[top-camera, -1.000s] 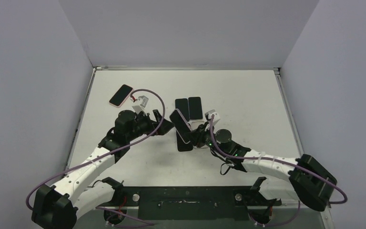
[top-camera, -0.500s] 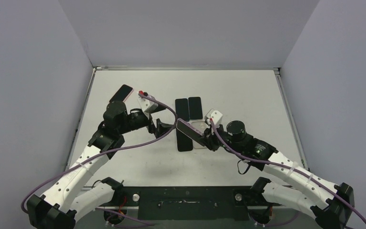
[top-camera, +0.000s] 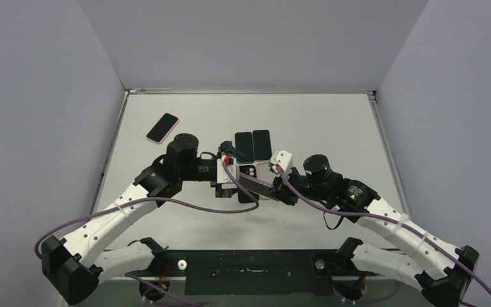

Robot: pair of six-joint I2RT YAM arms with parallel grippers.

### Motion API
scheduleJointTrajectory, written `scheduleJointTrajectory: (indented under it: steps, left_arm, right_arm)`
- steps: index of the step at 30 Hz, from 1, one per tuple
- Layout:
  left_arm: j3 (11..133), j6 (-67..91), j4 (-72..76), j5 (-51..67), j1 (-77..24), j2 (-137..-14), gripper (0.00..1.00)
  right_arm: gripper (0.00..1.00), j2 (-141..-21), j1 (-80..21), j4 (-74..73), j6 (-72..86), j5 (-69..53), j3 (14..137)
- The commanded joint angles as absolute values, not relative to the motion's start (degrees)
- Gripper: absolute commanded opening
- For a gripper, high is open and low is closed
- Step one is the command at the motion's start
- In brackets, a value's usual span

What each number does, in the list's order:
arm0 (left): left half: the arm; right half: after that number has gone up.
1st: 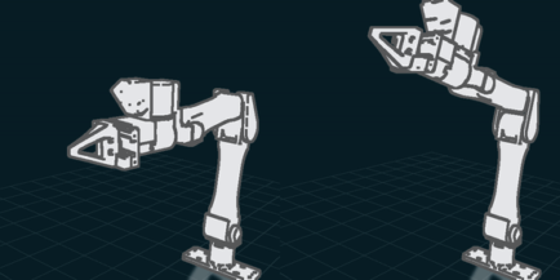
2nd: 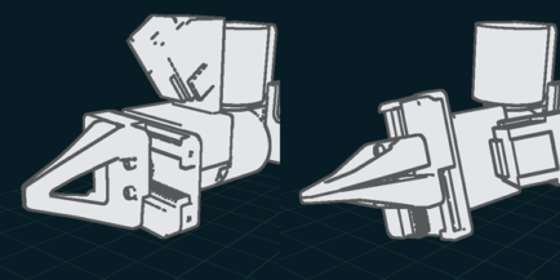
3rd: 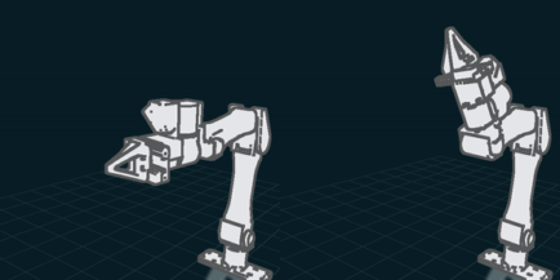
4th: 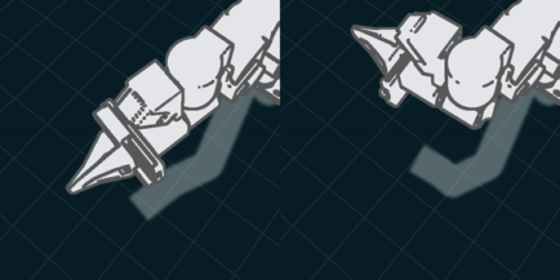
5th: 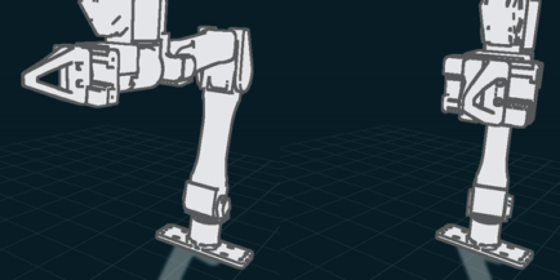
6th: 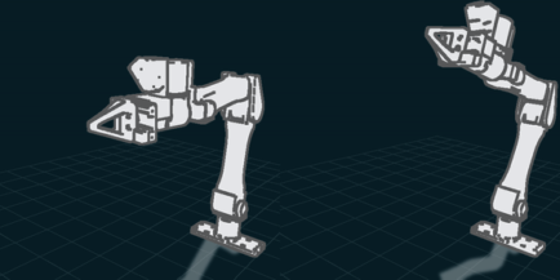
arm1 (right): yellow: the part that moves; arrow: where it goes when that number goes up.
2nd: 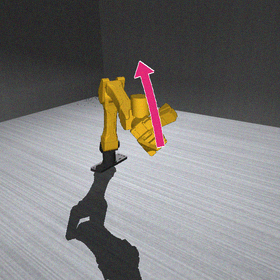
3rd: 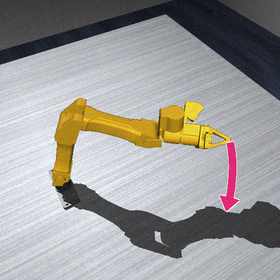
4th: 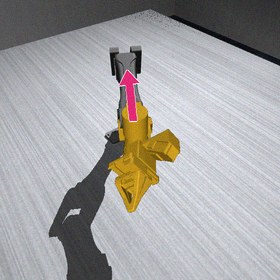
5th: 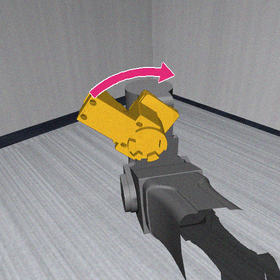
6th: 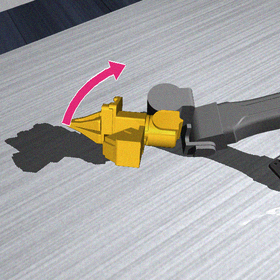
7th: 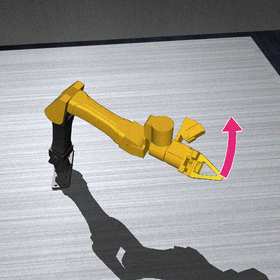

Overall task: Take the phone out of the phone case
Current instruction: Pick up the phone at the center of the board.

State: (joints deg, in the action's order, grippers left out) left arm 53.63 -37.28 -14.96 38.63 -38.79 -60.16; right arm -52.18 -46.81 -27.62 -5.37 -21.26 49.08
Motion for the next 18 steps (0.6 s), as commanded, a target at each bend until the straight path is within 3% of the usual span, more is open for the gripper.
scheduleJointTrajectory:
  steps: [1,8,16,18]
  left_arm:
    - [58.17,-45.52,-18.5,41.66,-42.06,-62.89,0.9]
    - [57.33,-44.17,-18.05,42.92,-45.13,-66.2,0.77]
    - [56.56,-39.94,-15.92,46.95,-45.55,-69.6,0.51]
    - [56.37,-38.99,-15.64,47.58,-45.61,-70.14,0.49]
  right_arm:
    - [0.0,-53.25,-46.45,-26.08,-7.85,-25.52,53.61]
    - [0.0,-55.55,-46.58,-25.1,-9.72,-26.88,54.31]
    - [0.0,-58.18,-46.52,-22.72,-12.6,-28.22,55.15]
    - [0.0,-58.5,-46.5,-22.26,-13.62,-28.21,55.28]
